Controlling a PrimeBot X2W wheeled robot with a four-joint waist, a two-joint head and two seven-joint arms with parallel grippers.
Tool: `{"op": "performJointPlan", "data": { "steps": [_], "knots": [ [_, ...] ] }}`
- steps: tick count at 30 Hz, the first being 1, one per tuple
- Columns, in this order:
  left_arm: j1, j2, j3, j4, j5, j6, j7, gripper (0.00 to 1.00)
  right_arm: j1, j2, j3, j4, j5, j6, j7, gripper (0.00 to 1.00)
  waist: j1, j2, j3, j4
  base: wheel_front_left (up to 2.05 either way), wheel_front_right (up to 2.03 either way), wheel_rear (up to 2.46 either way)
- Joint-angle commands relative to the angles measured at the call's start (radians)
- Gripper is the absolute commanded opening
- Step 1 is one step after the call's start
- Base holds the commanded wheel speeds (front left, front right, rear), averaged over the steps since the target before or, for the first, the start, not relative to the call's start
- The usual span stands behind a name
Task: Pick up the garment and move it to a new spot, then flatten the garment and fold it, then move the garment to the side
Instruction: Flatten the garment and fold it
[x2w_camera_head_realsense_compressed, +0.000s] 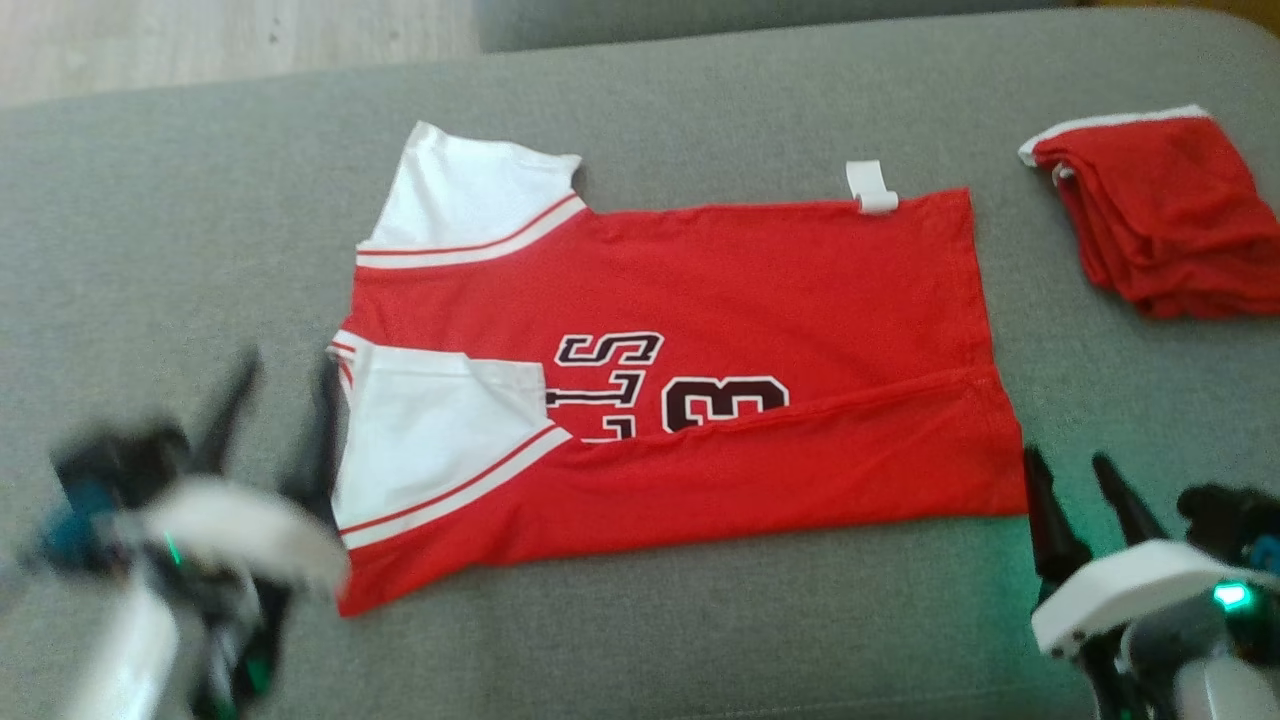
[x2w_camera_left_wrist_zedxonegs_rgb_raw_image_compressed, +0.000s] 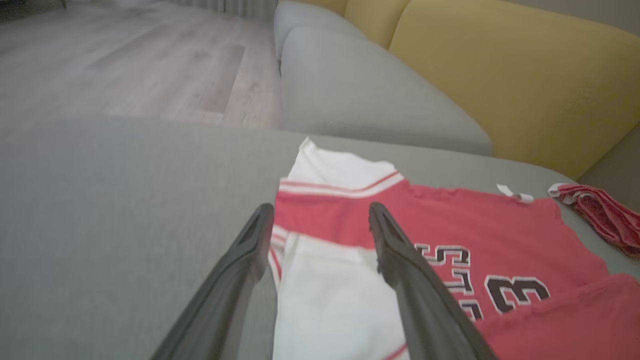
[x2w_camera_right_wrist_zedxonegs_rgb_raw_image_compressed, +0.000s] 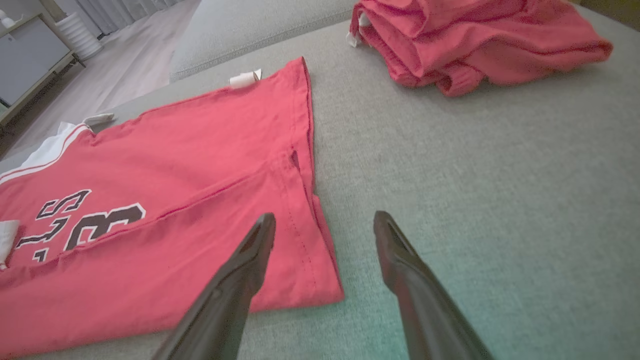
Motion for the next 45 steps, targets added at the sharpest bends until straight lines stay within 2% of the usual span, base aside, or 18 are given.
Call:
{"op": "performJointPlan", "data": {
  "steps": [1,7,11,16,24,35,36,37,39,40,41,45],
  "knots": [
    [-0.097,0.038,0.054,-0.045,0.012,-0.006,0.012,1.00,-0.051,-0.007,0.021,-0.048,-0.008,0.004,-0.012,1.00,0.0000,-0.0001,0.017,-0.009,0.00,0.00,0.00],
    [-0.433,0.133,0.049,0.001,0.051,-0.053,0.137,1.00,-0.171,-0.007,0.064,-0.115,-0.031,0.004,-0.004,1.00,0.0000,-0.0001,0.096,-0.061,0.00,0.00,0.00],
    [-0.618,0.169,0.018,0.110,0.072,-0.095,0.217,1.00,-0.261,-0.007,0.106,-0.135,-0.031,0.004,0.000,1.00,0.0000,-0.0001,0.167,-0.108,0.00,0.00,0.00],
    [-0.761,0.210,-0.020,0.261,0.098,-0.126,0.306,1.00,-0.346,-0.007,0.162,-0.151,-0.021,0.004,-0.011,1.00,0.0000,-0.0001,0.266,-0.170,0.00,0.00,0.00],
    [-0.846,0.270,-0.037,0.422,0.095,-0.146,0.417,1.00,-0.406,-0.007,0.215,-0.177,-0.012,0.004,-0.042,1.00,0.0000,-0.0001,0.384,-0.239,0.00,0.00,0.00],
    [-0.857,0.304,-0.053,0.466,0.064,-0.156,0.522,1.00,-0.421,-0.007,0.231,-0.178,0.000,0.004,-0.069,1.00,0.0000,-0.0001,0.420,-0.259,0.00,0.00,0.00],
    [-0.856,0.305,-0.057,0.463,0.064,-0.156,0.528,0.86,-0.425,-0.007,0.234,-0.177,0.001,0.004,-0.069,1.00,0.0000,-0.0001,0.421,-0.258,0.00,0.00,0.00],
    [-0.855,0.305,-0.062,0.461,0.062,-0.158,0.536,0.56,-0.429,-0.007,0.235,-0.177,0.002,0.004,-0.068,1.00,0.0000,-0.0001,0.422,-0.257,0.00,0.00,0.00],
    [-0.852,0.301,-0.070,0.451,0.055,-0.160,0.551,0.28,-0.440,-0.007,0.238,-0.176,-0.002,0.004,-0.065,1.00,0.0000,-0.0001,0.422,-0.253,0.00,0.00,0.00],
    [-0.850,0.299,-0.073,0.444,0.051,-0.160,0.556,0.04,-0.448,-0.007,0.240,-0.176,-0.007,0.004,-0.062,1.00,0.0000,-0.0001,0.421,-0.250,0.00,0.00,0.00],
    [-0.848,0.298,-0.077,0.436,0.049,-0.161,0.559,0.00,-0.457,-0.007,0.242,-0.175,-0.016,0.004,-0.055,1.00,0.0000,-0.0001,0.421,-0.247,0.00,0.00,0.00],
    [-0.849,0.293,-0.083,0.409,0.050,-0.162,0.532,0.00,-0.518,-0.007,0.238,-0.146,-0.057,0.004,-0.009,1.00,0.0000,-0.0001,0.413,-0.233,0.00,0.00,0.00]
  ]
}}
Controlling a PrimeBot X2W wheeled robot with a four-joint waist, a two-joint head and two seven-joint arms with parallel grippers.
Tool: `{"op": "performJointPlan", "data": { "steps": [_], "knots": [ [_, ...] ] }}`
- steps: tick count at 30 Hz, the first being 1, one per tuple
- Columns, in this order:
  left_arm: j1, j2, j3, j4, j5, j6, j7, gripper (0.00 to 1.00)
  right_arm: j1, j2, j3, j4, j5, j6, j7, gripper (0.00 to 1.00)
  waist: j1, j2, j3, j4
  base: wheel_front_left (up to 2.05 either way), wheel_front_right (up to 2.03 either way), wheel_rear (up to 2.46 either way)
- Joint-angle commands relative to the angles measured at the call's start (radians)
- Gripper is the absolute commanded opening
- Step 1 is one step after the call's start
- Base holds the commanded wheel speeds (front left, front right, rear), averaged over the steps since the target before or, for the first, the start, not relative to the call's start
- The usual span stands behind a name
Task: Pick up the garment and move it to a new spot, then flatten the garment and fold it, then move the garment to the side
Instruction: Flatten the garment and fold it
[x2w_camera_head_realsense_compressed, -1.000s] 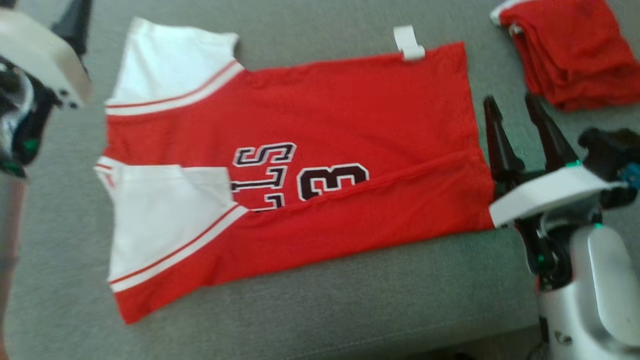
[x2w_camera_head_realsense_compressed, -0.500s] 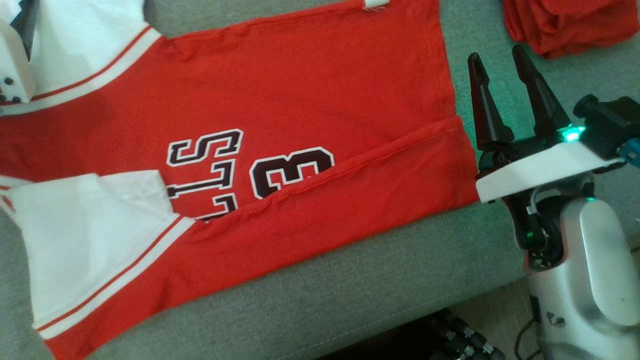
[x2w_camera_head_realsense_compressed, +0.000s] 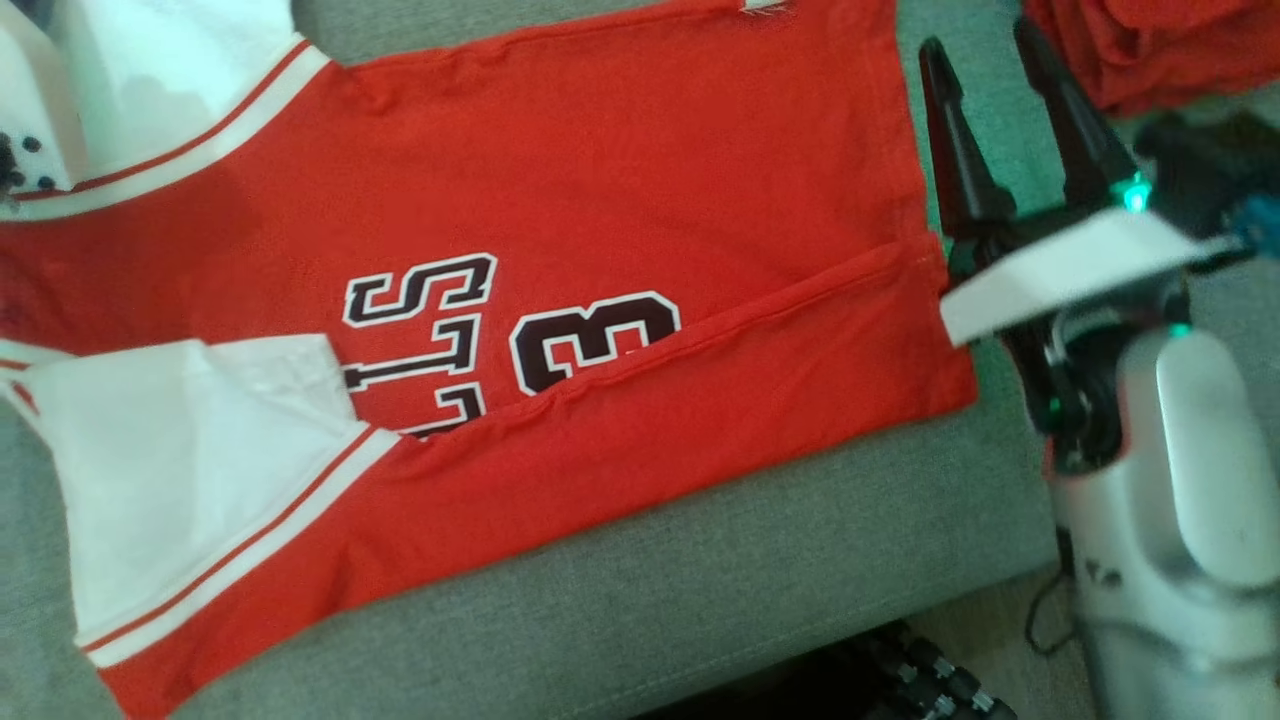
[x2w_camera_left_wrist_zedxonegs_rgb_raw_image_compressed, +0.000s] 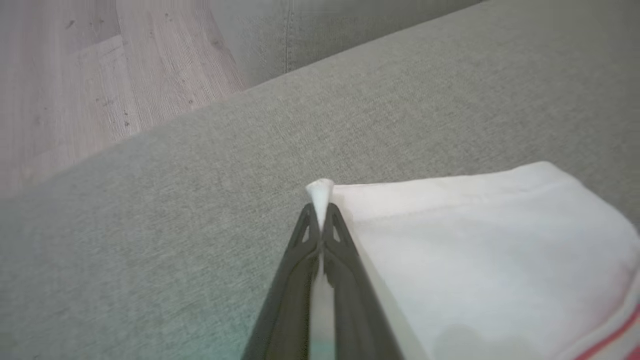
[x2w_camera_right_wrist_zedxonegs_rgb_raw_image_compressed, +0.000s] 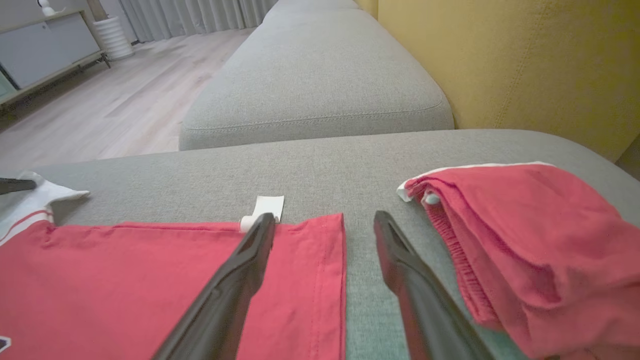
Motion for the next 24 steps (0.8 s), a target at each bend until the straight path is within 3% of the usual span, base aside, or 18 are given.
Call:
{"op": "performJointPlan", "data": {
  "steps": [1,12,22,23,24],
  "knots": [
    [-0.018,0.045,0.033,-0.040,0.006,0.000,-0.016,0.00,-0.028,-0.005,0.011,-0.018,-0.011,0.003,0.018,1.00,-0.0001,0.0001,-0.006,0.008,0.00,0.00,0.00],
    [-0.046,-0.051,0.017,-0.078,-0.006,-0.001,-0.178,0.00,-0.267,-0.009,-0.041,0.264,-0.113,0.003,0.230,1.00,-0.0001,0.0001,-0.038,0.114,0.00,0.00,0.00],
    [-0.038,-0.101,-0.032,-0.129,-0.025,-0.012,-0.244,0.00,-0.376,-0.071,-0.076,0.447,-0.145,0.003,0.373,1.00,-0.0001,0.0001,-0.043,0.189,0.00,0.00,0.00],
    [-0.037,-0.103,-0.035,-0.133,-0.026,-0.013,-0.247,0.00,-0.381,-0.073,-0.076,0.457,-0.141,0.003,0.380,0.94,-0.0001,0.0001,-0.044,0.192,0.00,0.00,0.00],
    [-0.036,-0.104,-0.038,-0.136,-0.028,-0.014,-0.250,0.00,-0.386,-0.076,-0.076,0.465,-0.136,0.003,0.385,0.74,-0.0001,0.0001,-0.044,0.195,0.00,0.00,0.00]
  ]
}}
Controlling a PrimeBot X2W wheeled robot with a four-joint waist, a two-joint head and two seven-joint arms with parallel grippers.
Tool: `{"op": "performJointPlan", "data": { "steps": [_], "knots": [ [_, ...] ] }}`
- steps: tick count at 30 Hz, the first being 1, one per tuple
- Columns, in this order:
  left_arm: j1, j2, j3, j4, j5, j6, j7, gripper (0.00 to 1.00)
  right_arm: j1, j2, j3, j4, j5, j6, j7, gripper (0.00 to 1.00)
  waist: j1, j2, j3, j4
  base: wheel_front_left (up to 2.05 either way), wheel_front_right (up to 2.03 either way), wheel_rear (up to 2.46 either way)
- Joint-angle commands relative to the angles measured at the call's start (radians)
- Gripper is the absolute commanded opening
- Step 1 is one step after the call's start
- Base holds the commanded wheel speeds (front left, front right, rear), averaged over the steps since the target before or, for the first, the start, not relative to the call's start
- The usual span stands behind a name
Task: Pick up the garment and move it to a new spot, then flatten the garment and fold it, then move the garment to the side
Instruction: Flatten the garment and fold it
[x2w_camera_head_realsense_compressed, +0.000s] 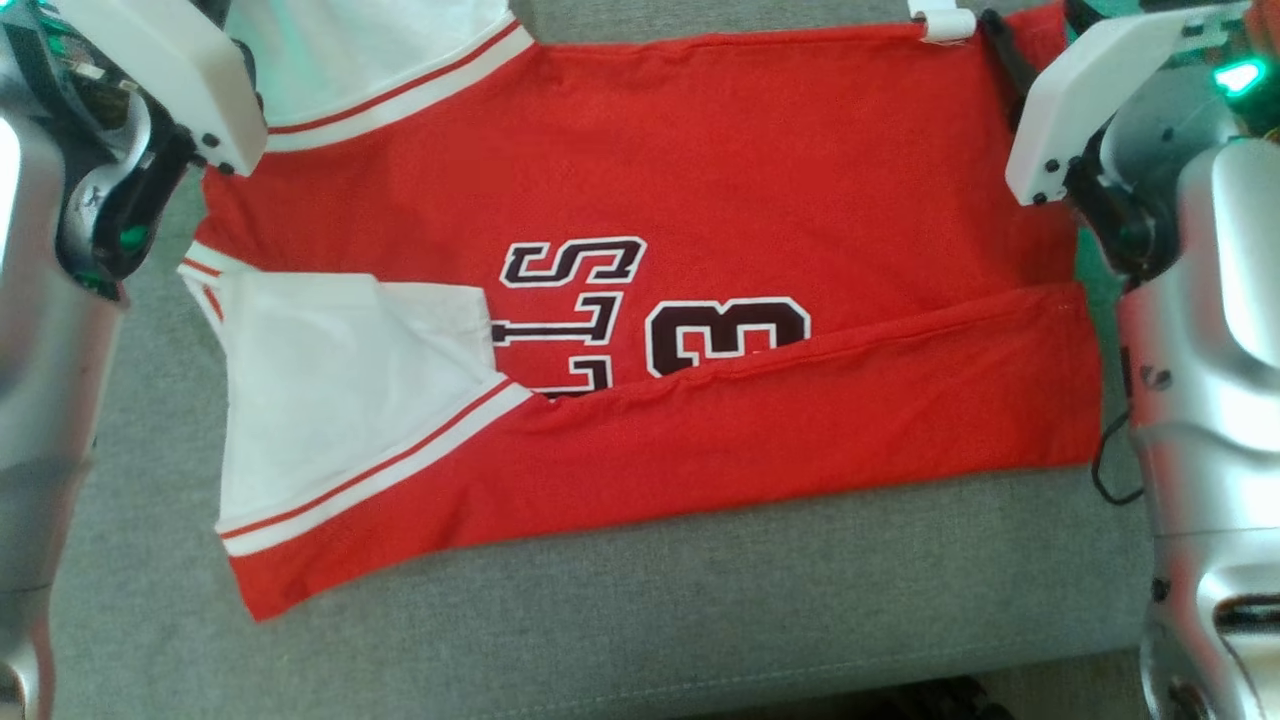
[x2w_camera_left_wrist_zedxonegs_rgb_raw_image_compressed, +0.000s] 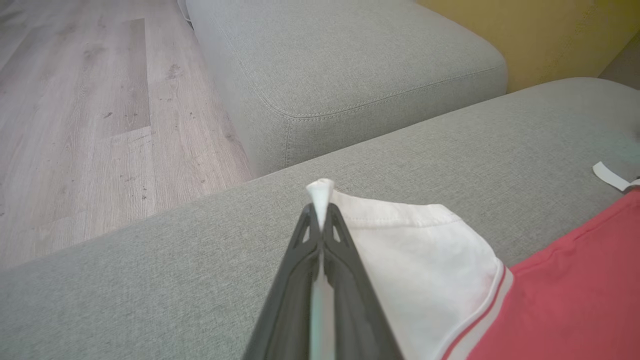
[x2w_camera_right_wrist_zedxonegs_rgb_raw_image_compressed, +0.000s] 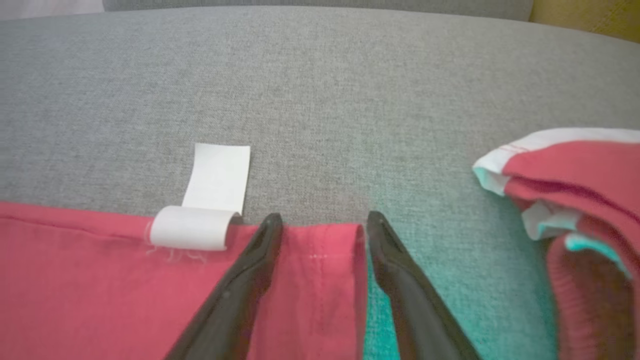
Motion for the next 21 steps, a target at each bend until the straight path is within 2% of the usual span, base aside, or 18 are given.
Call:
{"op": "performJointPlan", "data": {
  "steps": [1,4,5,6,13,21],
  "knots": [
    [-0.033,0.036,0.028,-0.043,-0.009,-0.004,-0.010,0.00,-0.027,-0.007,0.012,-0.017,0.012,0.003,0.015,0.53,0.0000,0.0000,-0.003,0.007,0.00,0.00,0.00],
    [-0.031,0.039,0.023,-0.049,-0.014,-0.005,-0.018,0.00,-0.034,-0.008,0.015,-0.007,0.028,0.003,0.019,0.22,0.0000,0.0000,-0.006,0.010,0.00,0.00,0.00],
    [-0.030,0.040,0.022,-0.050,-0.016,-0.006,-0.020,0.00,-0.036,-0.009,0.017,-0.005,0.032,0.003,0.016,0.03,0.0000,0.0000,-0.008,0.010,0.00,0.00,0.00],
    [-0.029,0.040,0.021,-0.050,-0.017,-0.006,-0.022,0.00,-0.037,-0.011,0.019,-0.001,0.034,0.003,0.012,0.00,0.0000,0.0000,-0.010,0.010,0.00,0.00,0.00],
    [0.011,0.047,0.027,-0.066,-0.034,-0.006,-0.053,0.00,-0.020,-0.013,0.040,0.000,0.055,0.003,-0.088,0.00,0.0000,0.0000,-0.049,0.011,0.00,0.00,0.00],
    [0.186,0.073,0.063,-0.179,-0.044,0.023,-0.169,0.00,0.106,-0.034,0.068,-0.035,0.105,0.003,-0.205,0.00,0.0000,0.0000,-0.144,0.028,0.00,0.00,0.00]
  ]
}}
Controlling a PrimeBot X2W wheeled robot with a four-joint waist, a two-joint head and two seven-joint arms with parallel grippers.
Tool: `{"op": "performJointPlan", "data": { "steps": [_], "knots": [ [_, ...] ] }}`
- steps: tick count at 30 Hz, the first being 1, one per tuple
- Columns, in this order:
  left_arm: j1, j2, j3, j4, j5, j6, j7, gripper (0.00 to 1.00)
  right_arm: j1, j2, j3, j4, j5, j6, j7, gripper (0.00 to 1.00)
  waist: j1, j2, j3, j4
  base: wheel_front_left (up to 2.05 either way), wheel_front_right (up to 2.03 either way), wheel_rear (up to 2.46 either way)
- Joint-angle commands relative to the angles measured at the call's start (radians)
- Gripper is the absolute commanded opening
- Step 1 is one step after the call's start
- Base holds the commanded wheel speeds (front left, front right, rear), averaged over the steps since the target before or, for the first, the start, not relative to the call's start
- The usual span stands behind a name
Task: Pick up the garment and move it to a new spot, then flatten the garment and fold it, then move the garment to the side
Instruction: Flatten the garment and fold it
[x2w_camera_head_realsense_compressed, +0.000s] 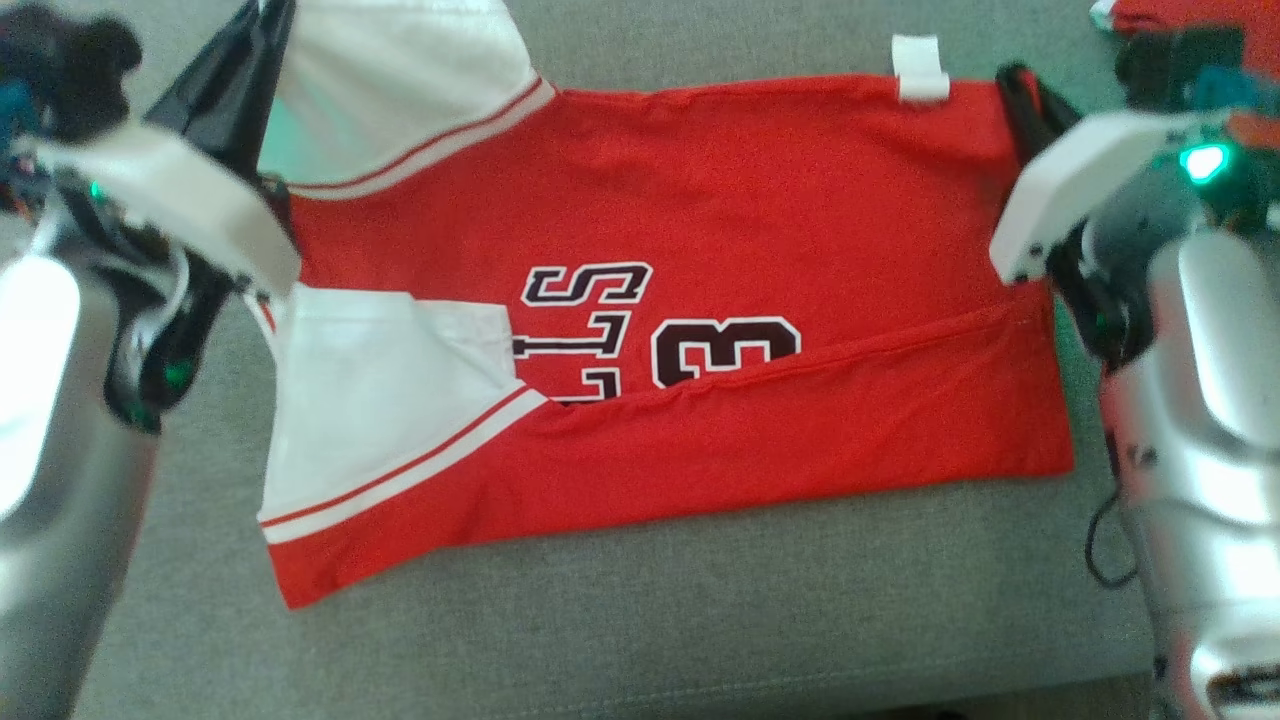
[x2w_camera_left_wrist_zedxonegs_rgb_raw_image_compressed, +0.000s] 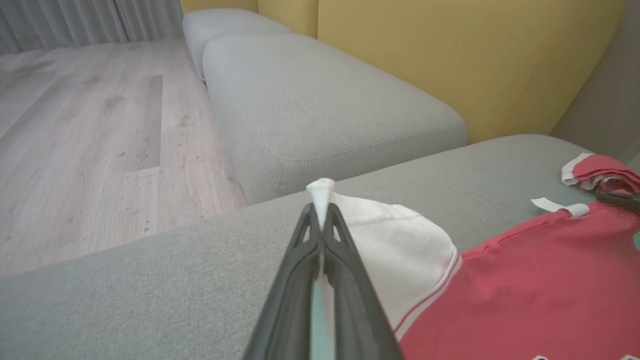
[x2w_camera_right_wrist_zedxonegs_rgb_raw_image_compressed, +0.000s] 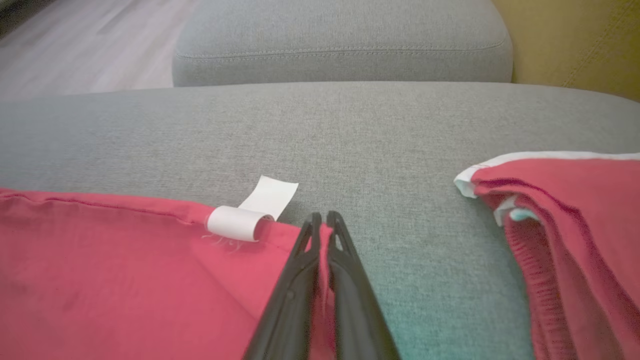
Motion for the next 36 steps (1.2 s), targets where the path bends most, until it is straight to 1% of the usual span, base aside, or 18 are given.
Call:
{"op": "performJointPlan", "data": {
  "steps": [1,7,12,17,23,24,25,26,27,28,29,30,31,36],
  "knots": [
    [0.000,0.052,0.054,-0.060,0.004,0.010,-0.027,0.00,0.016,-0.006,0.013,-0.049,0.014,0.004,-0.024,0.00,0.0001,0.0000,-0.038,0.012,0.00,0.00,0.00],
    [0.196,0.057,0.055,-0.166,0.012,0.053,-0.109,0.00,0.148,-0.008,-0.002,-0.092,0.023,0.004,-0.079,0.00,0.0001,0.0000,-0.126,0.033,0.00,0.00,0.00],
    [0.364,0.036,0.049,-0.206,0.002,0.094,-0.169,0.00,0.249,0.009,-0.027,-0.130,0.025,0.004,-0.104,0.00,0.0001,0.0000,-0.183,0.044,0.00,0.00,0.00],
    [0.479,0.008,0.036,-0.189,0.006,0.119,-0.239,0.00,0.324,0.025,-0.057,-0.175,0.016,0.004,-0.105,0.00,0.0001,0.0000,-0.204,0.046,0.00,0.00,0.00],
    [0.538,-0.045,0.009,-0.101,0.023,0.131,-0.333,0.00,0.381,0.047,-0.085,-0.204,0.001,0.004,-0.122,0.00,0.0001,0.0000,-0.208,0.041,0.00,0.00,0.00],
    [0.542,-0.053,0.006,-0.078,0.024,0.130,-0.350,0.00,0.388,0.050,-0.087,-0.206,-0.001,0.004,-0.127,0.06,0.0001,0.0000,-0.208,0.039,0.00,0.00,0.00],
    [0.546,-0.060,0.001,-0.056,0.025,0.126,-0.365,0.00,0.395,0.054,-0.090,-0.208,-0.003,0.004,-0.135,0.38,0.0001,0.0000,-0.208,0.038,0.00,0.00,0.00],
    [0.549,-0.069,0.000,-0.035,0.023,0.123,-0.382,0.00,0.402,0.058,-0.090,-0.209,-0.007,0.004,-0.142,0.64,0.0001,0.0000,-0.210,0.036,0.00,0.00,0.00],
    [0.549,-0.069,0.000,-0.035,0.023,0.123,-0.382,0.00,0.402,0.058,-0.090,-0.209,-0.007,0.004,-0.142,0.64,0.0001,0.0000,-0.210,0.036,0.00,0.00,0.00],
    [0.553,-0.078,0.000,-0.016,0.021,0.121,-0.402,0.10,0.410,0.061,-0.093,-0.210,-0.010,0.004,-0.152,0.98,0.0001,0.0000,-0.211,0.034,0.00,0.00,0.00],
    [0.558,-0.087,0.003,0.003,0.017,0.121,-0.422,0.33,0.418,0.066,-0.100,-0.213,-0.011,0.004,-0.164,1.00,0.0001,0.0000,-0.214,0.033,0.00,0.00,0.00],
    [0.564,-0.096,0.004,0.020,0.014,0.119,-0.441,0.74,0.428,0.070,-0.106,-0.215,-0.010,0.004,-0.176,1.00,0.0001,0.0000,-0.217,0.032,0.00,0.00,0.00],
    [0.570,-0.103,0.002,0.035,0.013,0.116,-0.457,1.00,0.440,0.074,-0.114,-0.217,-0.010,0.004,-0.186,1.00,0.0001,0.0000,-0.221,0.033,0.00,0.00,0.00],
    [0.616,-0.134,0.010,0.087,-0.006,0.112,-0.517,1.00,0.502,0.087,-0.166,-0.240,-0.017,0.004,-0.233,1.00,0.0001,0.0000,-0.248,0.035,0.00,0.00,0.00]
  ]
}}
